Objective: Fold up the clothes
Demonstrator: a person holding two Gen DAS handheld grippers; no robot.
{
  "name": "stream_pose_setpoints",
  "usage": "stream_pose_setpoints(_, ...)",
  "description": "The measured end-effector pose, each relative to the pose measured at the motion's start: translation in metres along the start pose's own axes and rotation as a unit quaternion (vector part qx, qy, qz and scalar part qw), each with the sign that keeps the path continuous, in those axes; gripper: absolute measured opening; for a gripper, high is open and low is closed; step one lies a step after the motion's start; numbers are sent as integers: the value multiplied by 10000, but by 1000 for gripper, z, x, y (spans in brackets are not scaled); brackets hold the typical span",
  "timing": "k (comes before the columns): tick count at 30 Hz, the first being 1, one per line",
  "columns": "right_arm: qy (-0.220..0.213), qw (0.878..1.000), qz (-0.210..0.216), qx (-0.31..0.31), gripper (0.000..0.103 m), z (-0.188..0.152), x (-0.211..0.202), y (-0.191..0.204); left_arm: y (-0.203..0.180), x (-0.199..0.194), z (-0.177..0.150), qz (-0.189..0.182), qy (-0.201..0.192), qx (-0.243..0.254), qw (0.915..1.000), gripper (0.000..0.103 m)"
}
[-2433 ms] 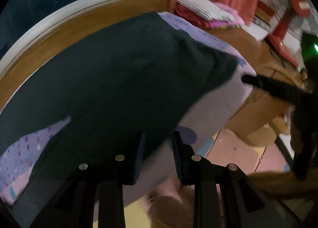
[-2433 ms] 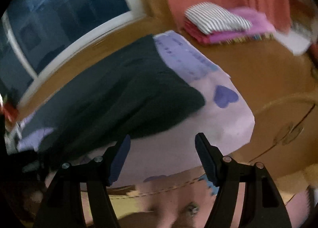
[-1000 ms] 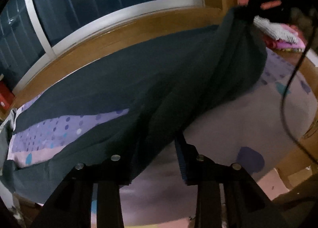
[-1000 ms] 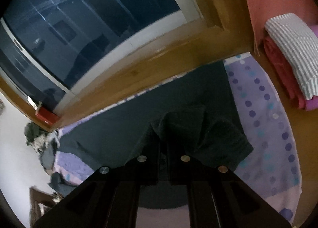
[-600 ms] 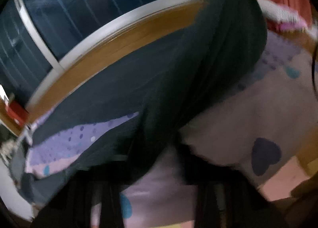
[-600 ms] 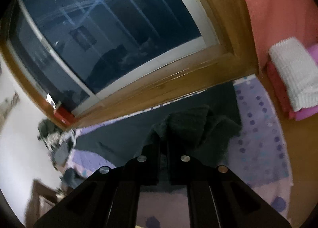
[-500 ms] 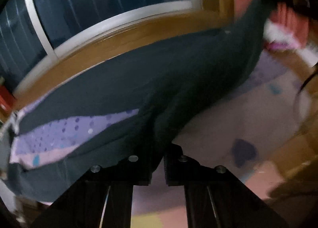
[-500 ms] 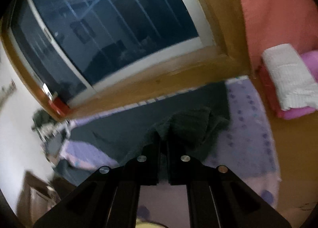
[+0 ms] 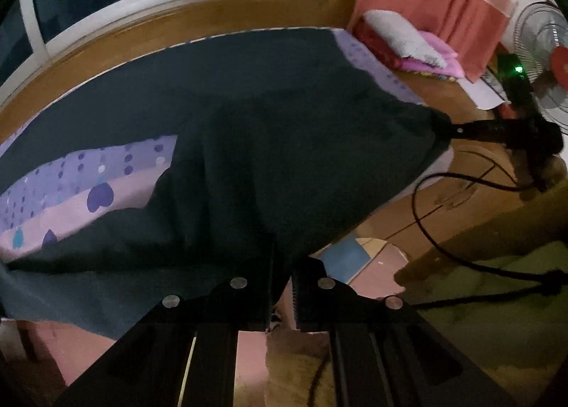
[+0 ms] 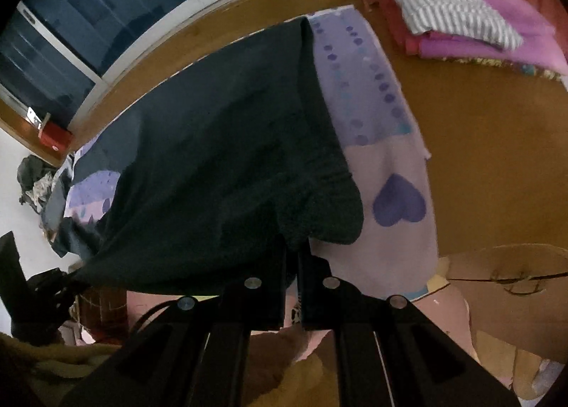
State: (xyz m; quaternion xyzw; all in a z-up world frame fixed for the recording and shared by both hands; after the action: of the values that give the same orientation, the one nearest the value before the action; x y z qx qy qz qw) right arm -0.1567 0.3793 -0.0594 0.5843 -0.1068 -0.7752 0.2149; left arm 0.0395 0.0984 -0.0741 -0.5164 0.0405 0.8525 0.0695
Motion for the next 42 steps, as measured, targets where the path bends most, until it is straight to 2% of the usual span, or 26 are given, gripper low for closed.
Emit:
stream_pose_setpoints(3, -234, 9995, 153, -146, 4, 20, -6, 12, 11, -1, 23, 335, -172, 55, 9993, 9)
stream_pose_setpoints(5, -388, 9986, 307, -189, 4, 46, -5, 25, 31, 5, 44, 514, -316, -73, 9982, 11)
stream_pose_setpoints(6, -465, 9982, 316, -227, 4, 61, 2, 32, 43, 11, 54, 607, -391, -154, 9973, 17)
stream_pose_setpoints(7, -539, 9977, 325, -266, 4, 75, 9, 40, 55, 20, 64, 690, -361, -264, 9966, 22)
stream_pose_setpoints(9, -481, 9979, 271, -346, 7, 101, 33, 52, 78, 38, 79, 789, -227, -539, 9952, 23)
stream_pose_setpoints(11, -357, 9984, 31, -426, 10, 121, 59, 60, 95, 47, 85, 676, -140, -886, 9937, 23)
stream_pose_setpoints(14, -340, 9976, 46, -607, 12, 125, 58, 60, 105, 36, 78, 430, -228, -1190, 9917, 29)
stream_pose_setpoints(16, -330, 9968, 55, -727, 20, 128, 57, 60, 106, 25, 70, 394, -278, -1249, 9910, 35)
stream_pose_setpoints(18, -401, 9957, 107, -827, 47, 125, 48, 54, 106, 13, 62, 438, -248, -1302, 9902, 35)
stream_pose_setpoints(20, -491, 9945, 187, -910, 59, 121, 37, 48, 104, 2, 56, 545, -267, -1389, 9884, 35)
stream_pose_setpoints(23, -647, 9903, 236, -1206, 59, 110, 18, 41, 98, -16, 44, 789, -316, -1540, 9844, 35)
stream_pose_setpoints(26, -814, 9823, 172, -1676, 59, 97, 3, 40, 84, -23, 39, 884, -365, -1376, 9859, 35)
stream_pose_setpoints(28, -989, 9636, -166, -2478, 59, 87, 0, 50, 69, -20, 44, 1135, -248, -969, 9885, 35)
stream_pose_setpoints(31, -1224, 9186, -692, -3693, 59, 70, 8, 69, 48, -7, 54, 1472, -120, -407, 9882, 35)
stream_pose_setpoints(34, -1205, 8805, -705, -4530, 58, 54, 26, 86, 35, 5, 59, 1571, -170, -237, 9872, 35)
stream_pose_setpoints(37, -1140, 8547, -688, -5018, 57, 39, 45, 99, 34, 15, 55, 1743, -141, -334, 9840, 35)
stream_pose_setpoints(39, -1129, 8424, -648, -5228, 50, 32, 56, 107, 38, 17, 48, 1691, -188, -483, 9842, 35)
stream_pose_setpoints(42, -1028, 8415, -495, -5281, 46, 31, 70, 113, 46, 19, 41, 1554, -350, -670, 9850, 35)
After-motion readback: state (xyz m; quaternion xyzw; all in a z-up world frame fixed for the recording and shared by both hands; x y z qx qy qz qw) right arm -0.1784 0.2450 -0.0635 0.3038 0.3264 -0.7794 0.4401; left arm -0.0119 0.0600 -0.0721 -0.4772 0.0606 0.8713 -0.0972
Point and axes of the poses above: each gripper's, at about its wrist camera, not at the fingertips, and x roughly the way its jaws point, y to its left, z to its top, the point moved 1 cm from there along x, roughly the way its jaws point, and after that the axes turned 12 degrees about x, right-handed, at the moved point
